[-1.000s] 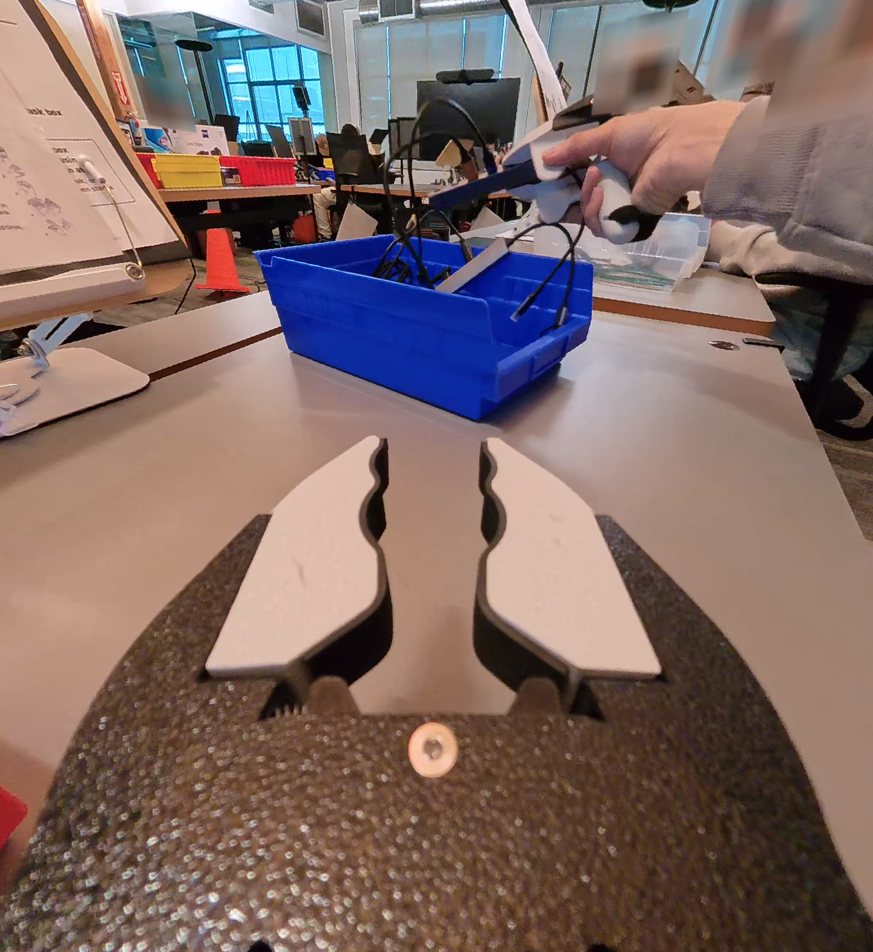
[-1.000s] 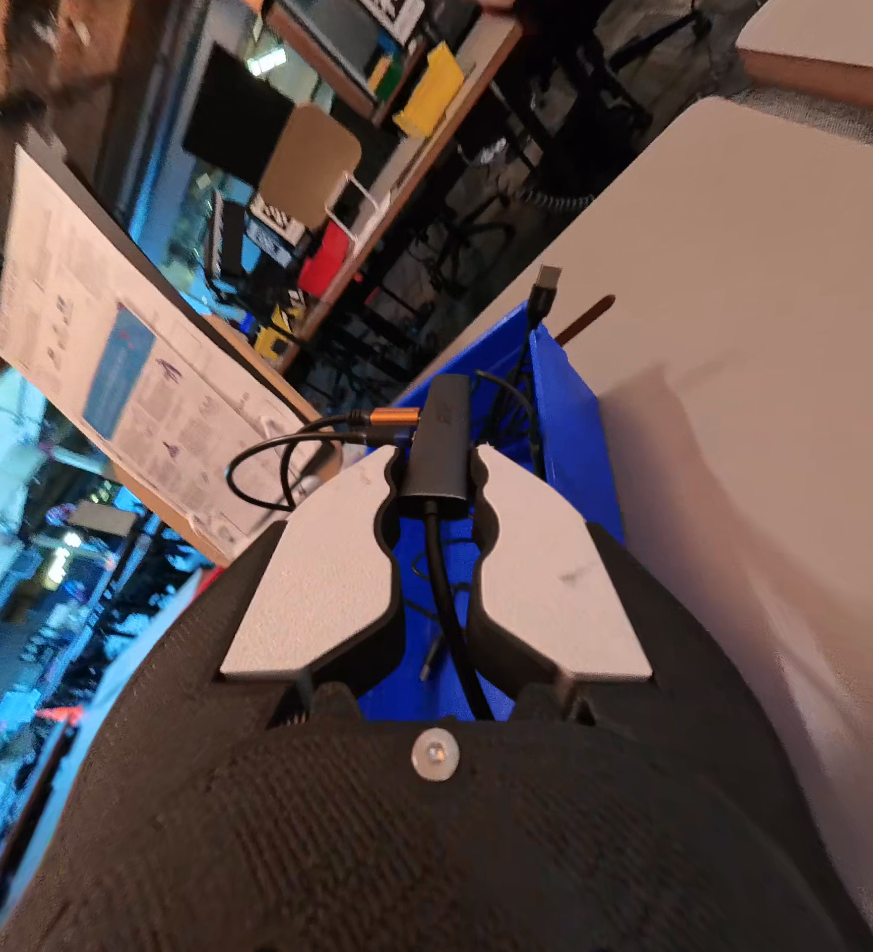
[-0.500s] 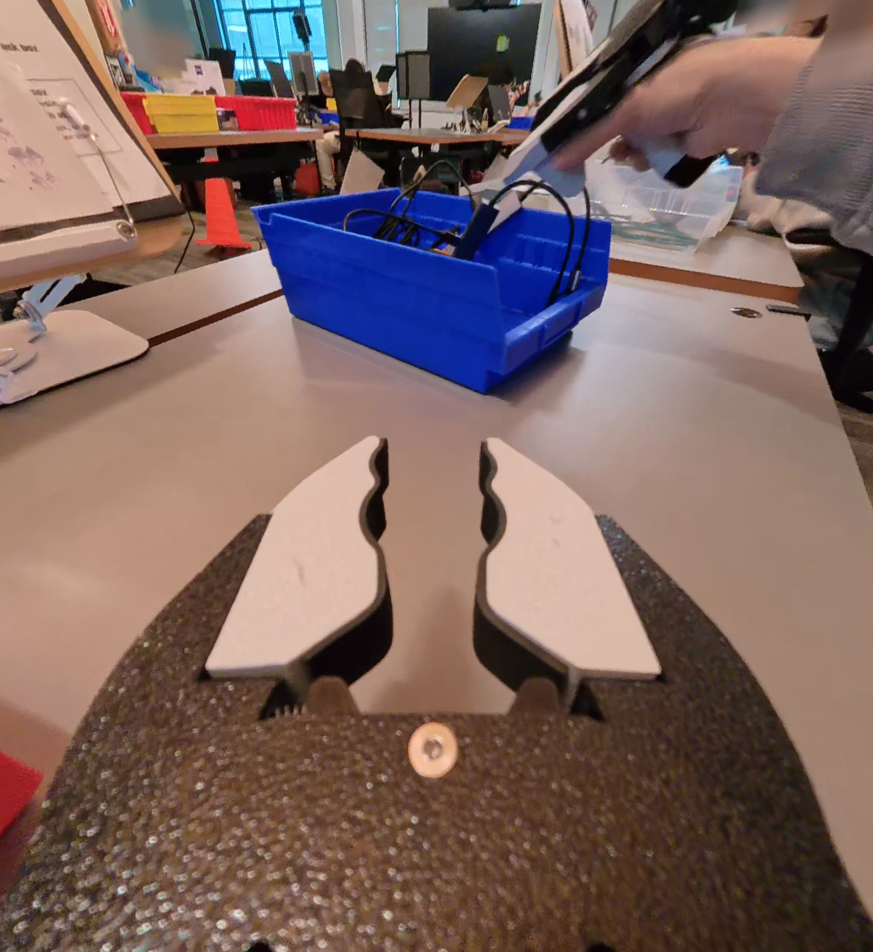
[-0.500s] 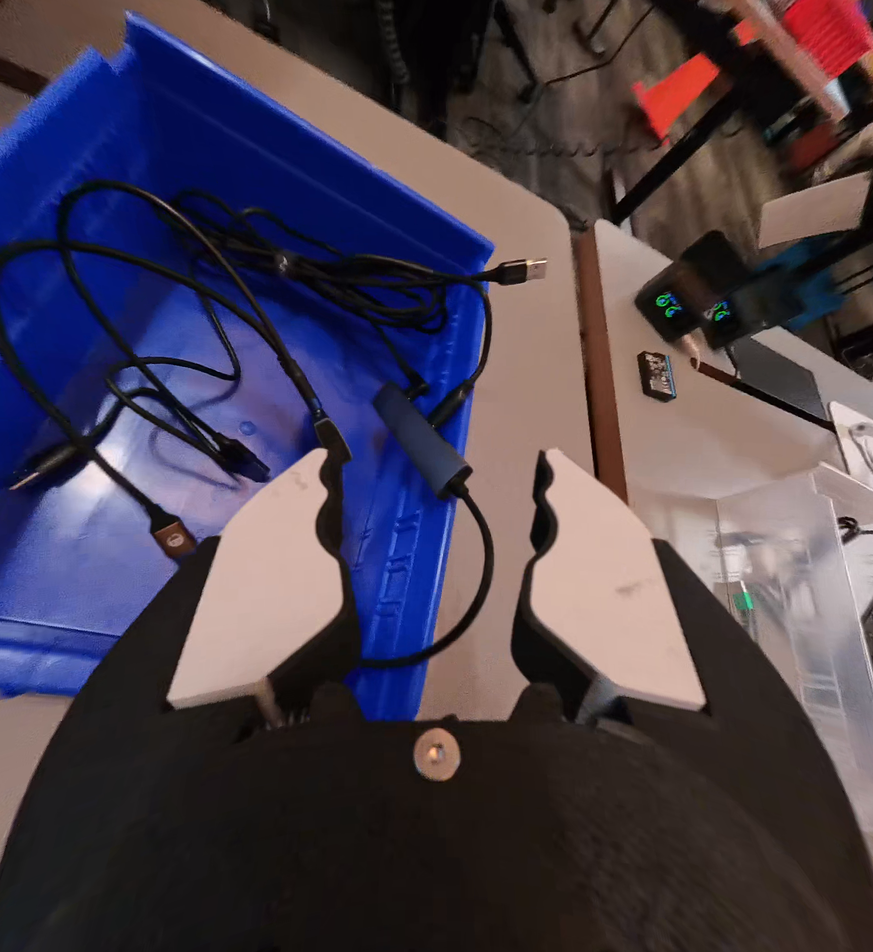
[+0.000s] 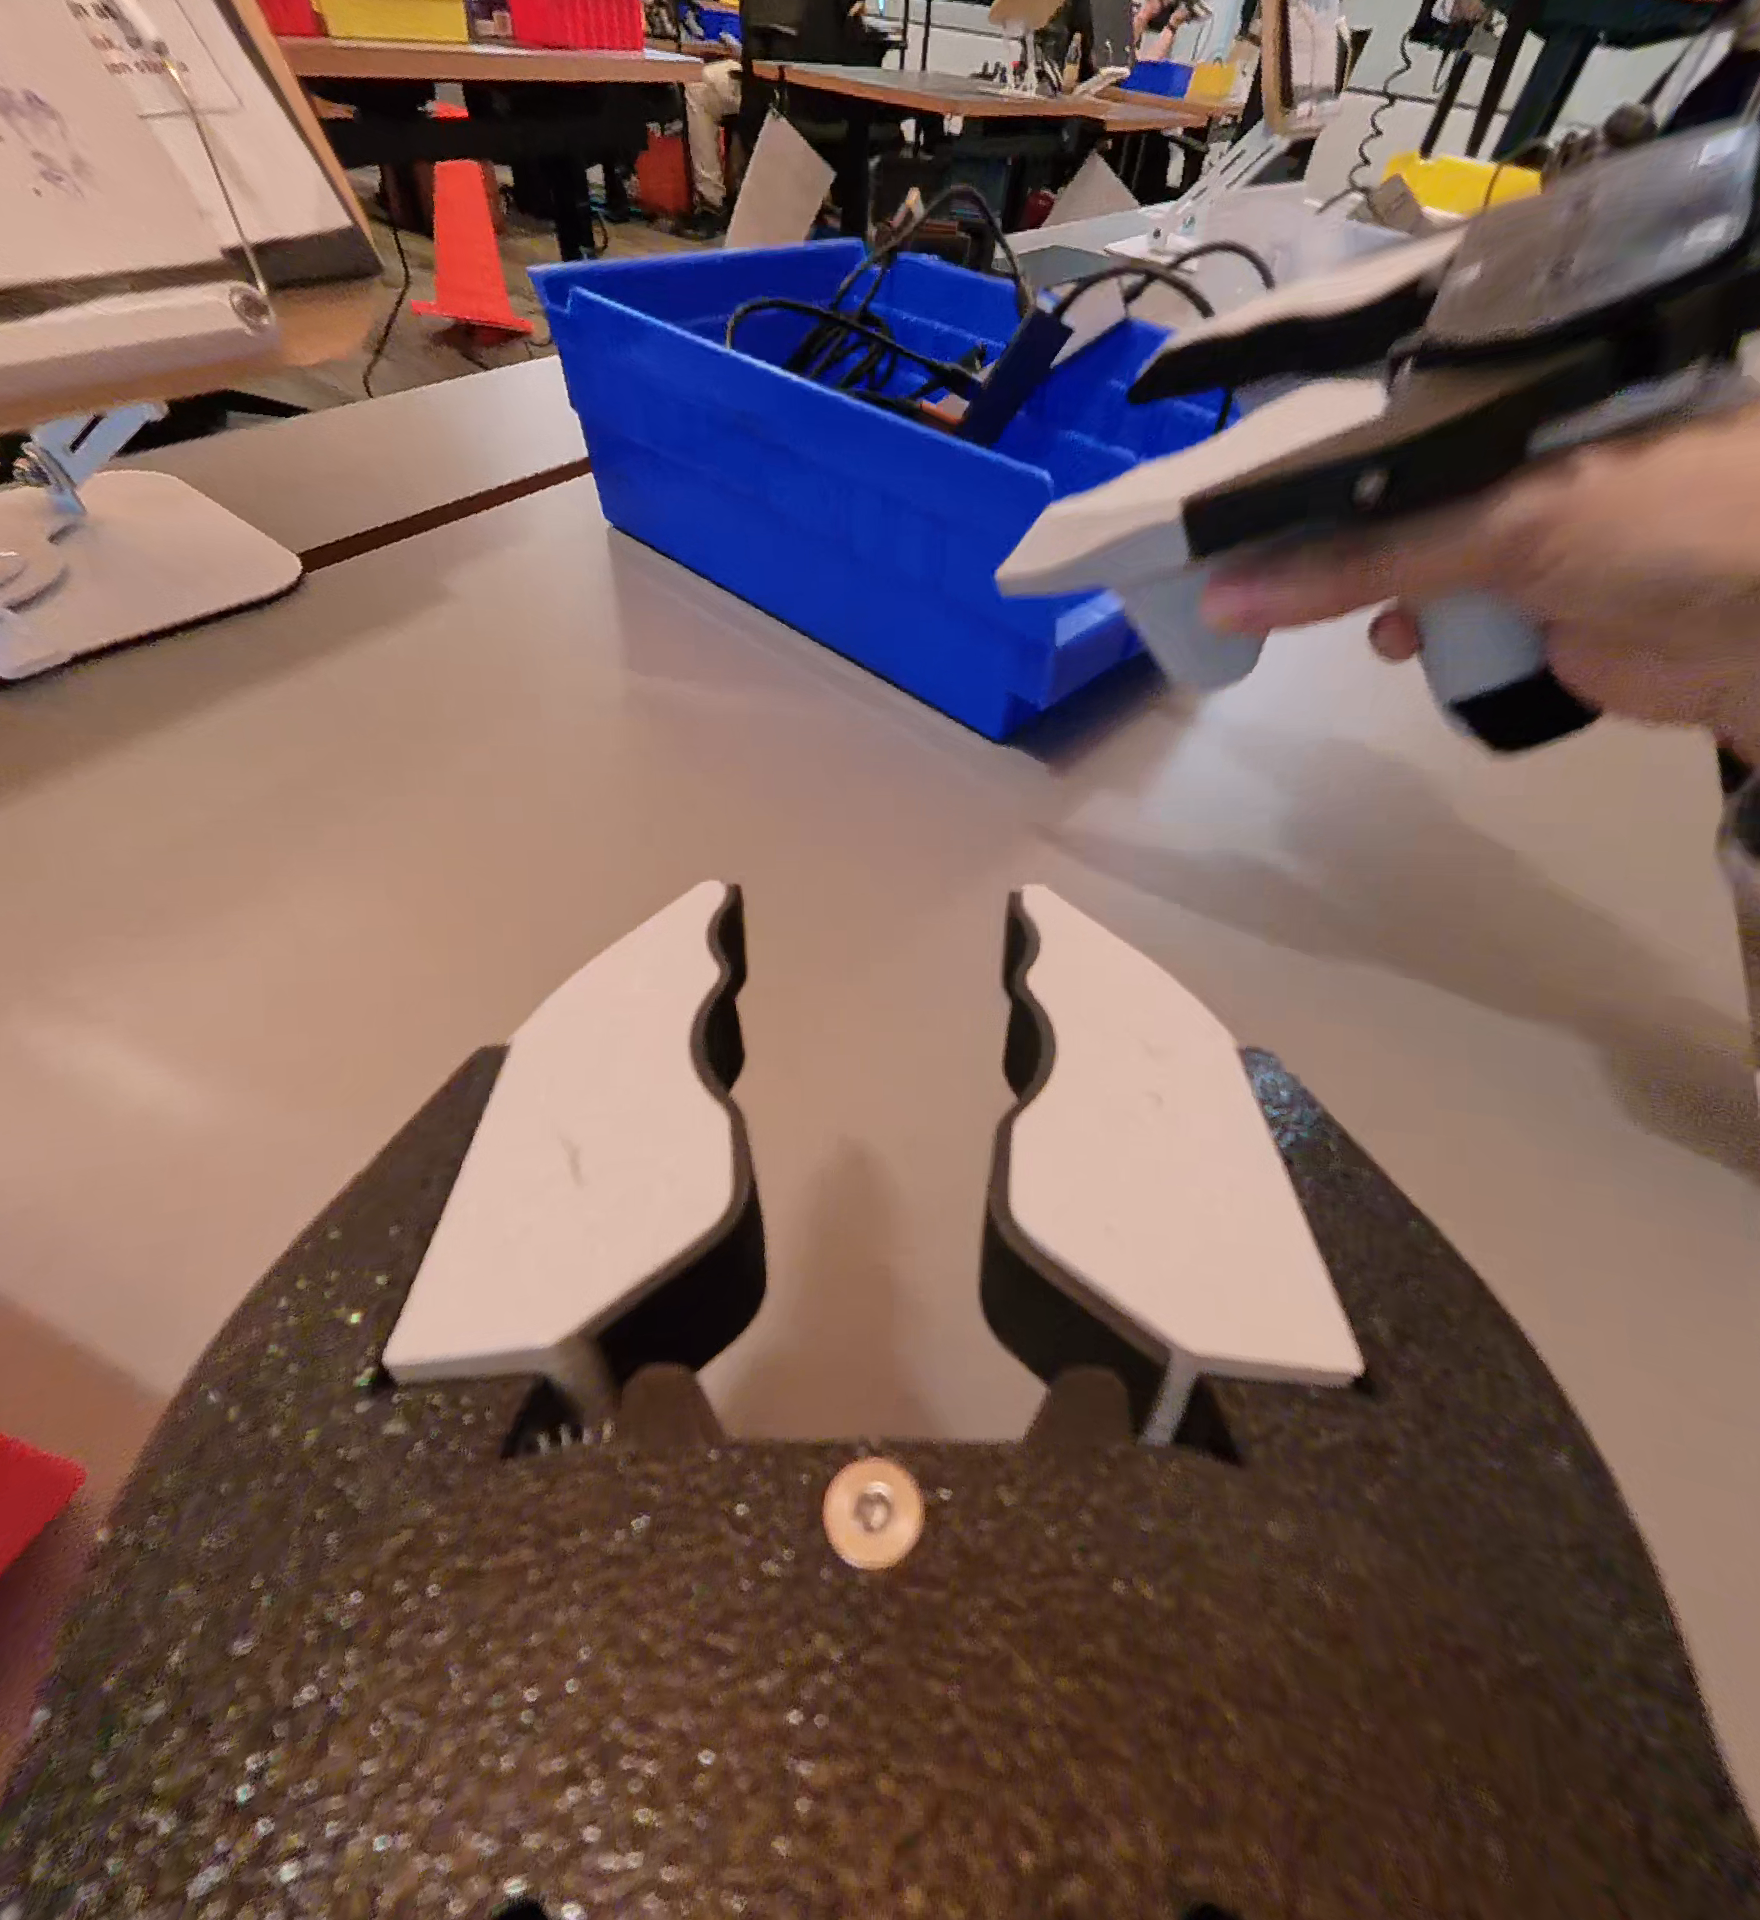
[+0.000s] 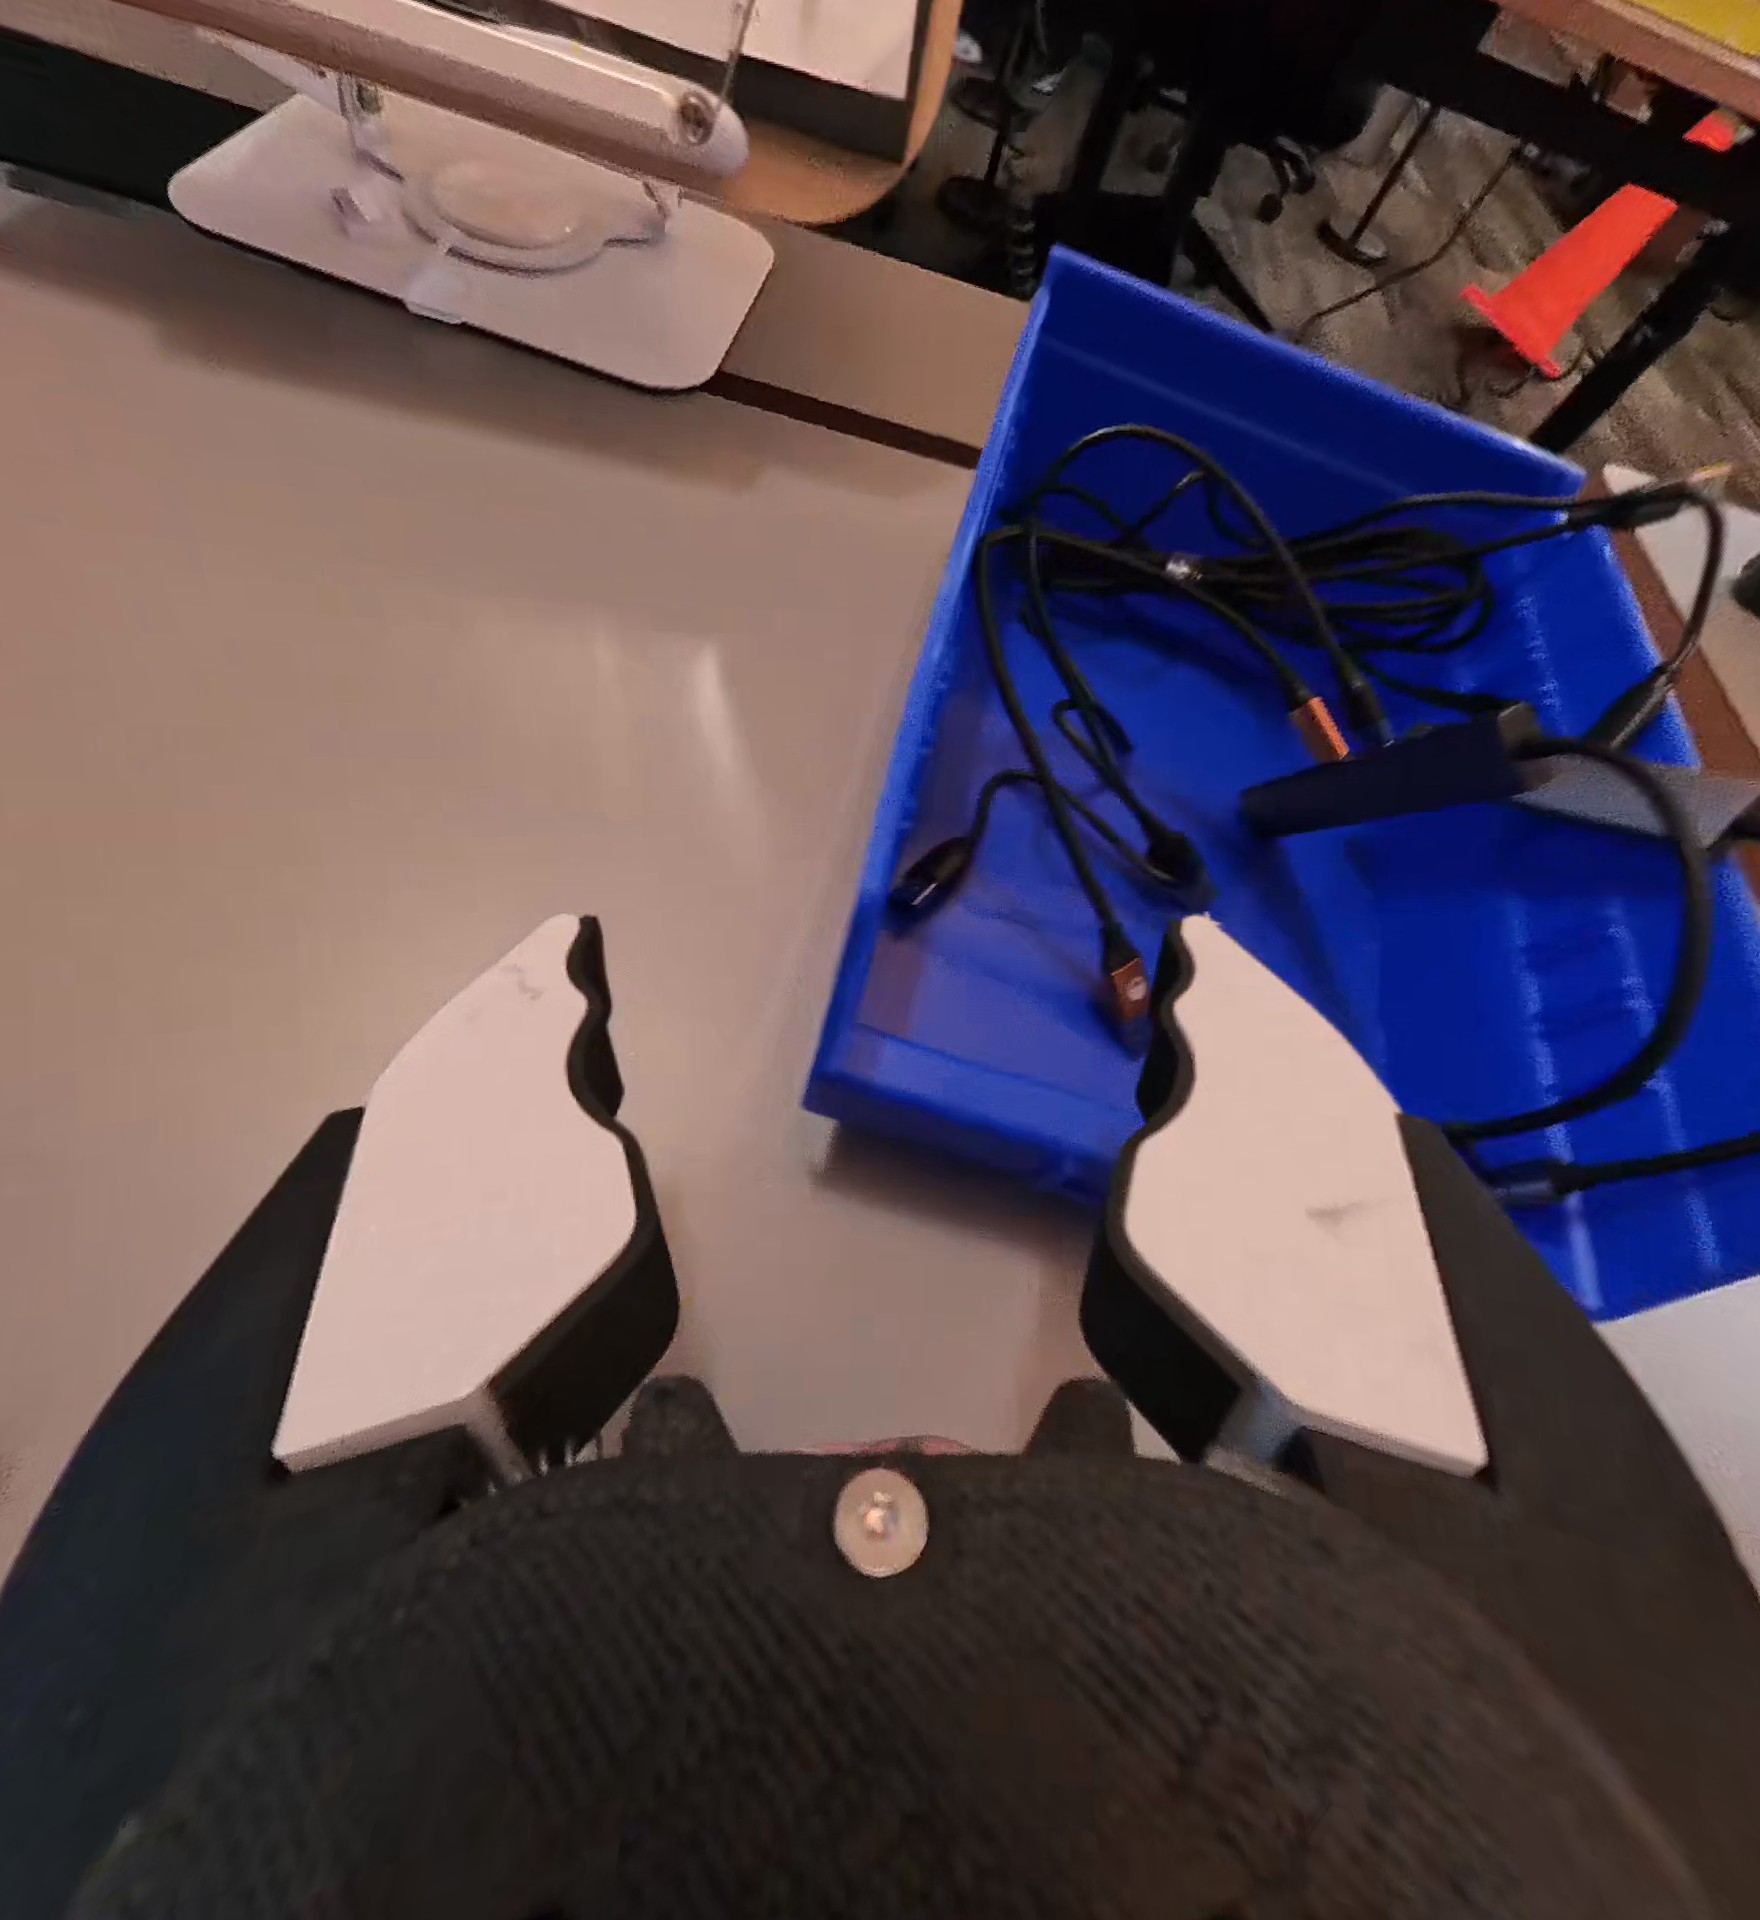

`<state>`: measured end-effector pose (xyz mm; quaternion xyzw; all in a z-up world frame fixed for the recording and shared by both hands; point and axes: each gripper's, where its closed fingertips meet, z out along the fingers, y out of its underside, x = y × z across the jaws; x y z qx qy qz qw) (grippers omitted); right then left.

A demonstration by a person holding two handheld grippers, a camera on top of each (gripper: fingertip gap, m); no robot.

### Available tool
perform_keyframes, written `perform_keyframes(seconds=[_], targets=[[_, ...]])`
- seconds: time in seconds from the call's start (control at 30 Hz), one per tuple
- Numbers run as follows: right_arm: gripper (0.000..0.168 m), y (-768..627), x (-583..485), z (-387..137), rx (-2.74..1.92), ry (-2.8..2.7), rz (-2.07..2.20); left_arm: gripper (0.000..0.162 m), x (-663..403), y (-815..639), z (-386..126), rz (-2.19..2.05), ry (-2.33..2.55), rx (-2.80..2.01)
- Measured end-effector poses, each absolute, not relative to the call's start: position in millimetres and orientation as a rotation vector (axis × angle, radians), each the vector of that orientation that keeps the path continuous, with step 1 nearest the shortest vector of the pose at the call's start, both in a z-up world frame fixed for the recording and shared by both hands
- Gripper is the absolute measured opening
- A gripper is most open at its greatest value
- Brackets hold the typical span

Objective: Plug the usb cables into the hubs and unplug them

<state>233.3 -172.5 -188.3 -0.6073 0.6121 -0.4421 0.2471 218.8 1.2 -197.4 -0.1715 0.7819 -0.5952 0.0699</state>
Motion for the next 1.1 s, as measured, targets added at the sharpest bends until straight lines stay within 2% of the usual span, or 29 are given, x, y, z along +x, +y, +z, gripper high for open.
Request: perform_keyframes(seconds=[0.1, 0.23, 0.33, 0.63, 1.0, 1.1], targets=[[0.107, -155, 235, -202, -1.617, 1.72, -1.218, 0.066, 222, 3, -182, -1.785, 2.286, -0.589], [0.113, -137, 229, -207, -1.557, 1.703, -1.274, 0.102, 212, -1, -161, -1.786, 2.251, -0.665], [0.117, -136, 220, -205, -1.5, 1.704, -1.324, 0.114, 188, -12, -145, -1.787, 2.277, -0.611], [0.117, -138, 189, -194, -1.542, 1.686, -1.419, 0.113, 86, -52, -110, -1.885, 2.345, -0.287], [0.113, -151, 186, -184, -1.639, 1.647, -1.619, 0.113, 92, -58, -121, -1.848, 2.308, -0.362], [0.12, -153, 189, -188, -1.722, 1.607, -1.672, 0.113, 94, -58, -128, -1.835, 2.342, -0.366]])
